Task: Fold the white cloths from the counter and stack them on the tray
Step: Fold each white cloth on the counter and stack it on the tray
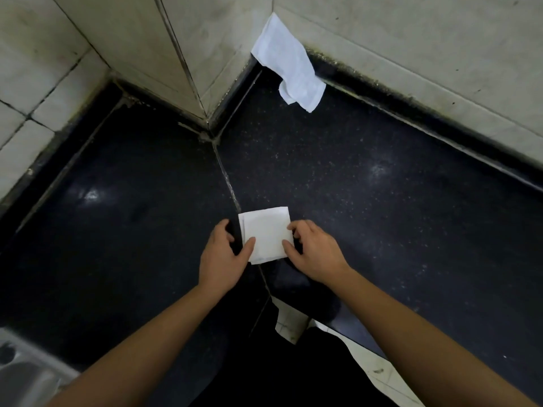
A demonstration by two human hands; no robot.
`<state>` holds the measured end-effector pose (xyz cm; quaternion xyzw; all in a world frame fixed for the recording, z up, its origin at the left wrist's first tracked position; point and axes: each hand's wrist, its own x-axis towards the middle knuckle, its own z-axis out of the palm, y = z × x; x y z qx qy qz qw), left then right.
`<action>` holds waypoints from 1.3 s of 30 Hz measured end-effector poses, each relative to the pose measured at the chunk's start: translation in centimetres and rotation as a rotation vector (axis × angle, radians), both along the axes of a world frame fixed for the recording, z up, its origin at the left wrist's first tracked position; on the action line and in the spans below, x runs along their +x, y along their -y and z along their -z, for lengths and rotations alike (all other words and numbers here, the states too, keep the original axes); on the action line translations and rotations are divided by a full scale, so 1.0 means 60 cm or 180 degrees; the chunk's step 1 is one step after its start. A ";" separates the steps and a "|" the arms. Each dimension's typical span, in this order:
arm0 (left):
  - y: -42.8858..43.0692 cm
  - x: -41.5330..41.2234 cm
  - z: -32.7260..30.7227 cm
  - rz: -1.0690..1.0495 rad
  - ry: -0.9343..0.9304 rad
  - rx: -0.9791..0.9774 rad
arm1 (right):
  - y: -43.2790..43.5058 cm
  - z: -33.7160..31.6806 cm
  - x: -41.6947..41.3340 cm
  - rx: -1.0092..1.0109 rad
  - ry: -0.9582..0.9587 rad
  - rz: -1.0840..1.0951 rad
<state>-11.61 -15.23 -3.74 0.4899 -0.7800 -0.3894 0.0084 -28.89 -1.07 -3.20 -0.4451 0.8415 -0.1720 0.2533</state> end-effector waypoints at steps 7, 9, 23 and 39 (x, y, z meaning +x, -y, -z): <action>-0.036 -0.002 0.006 -0.1229 -0.0203 0.0764 | -0.008 0.013 0.021 0.0006 0.1104 0.1434; -0.044 -0.004 0.005 -0.1339 -0.0256 0.0834 | -0.007 0.015 0.020 0.0052 0.1176 0.1492; -0.061 -0.011 0.002 -0.1285 -0.0228 0.0904 | -0.022 0.013 0.015 0.0041 0.1077 0.1303; 0.026 0.012 0.068 0.2779 0.1152 -0.1597 | 0.002 0.066 -0.012 0.0923 -0.0991 -0.1381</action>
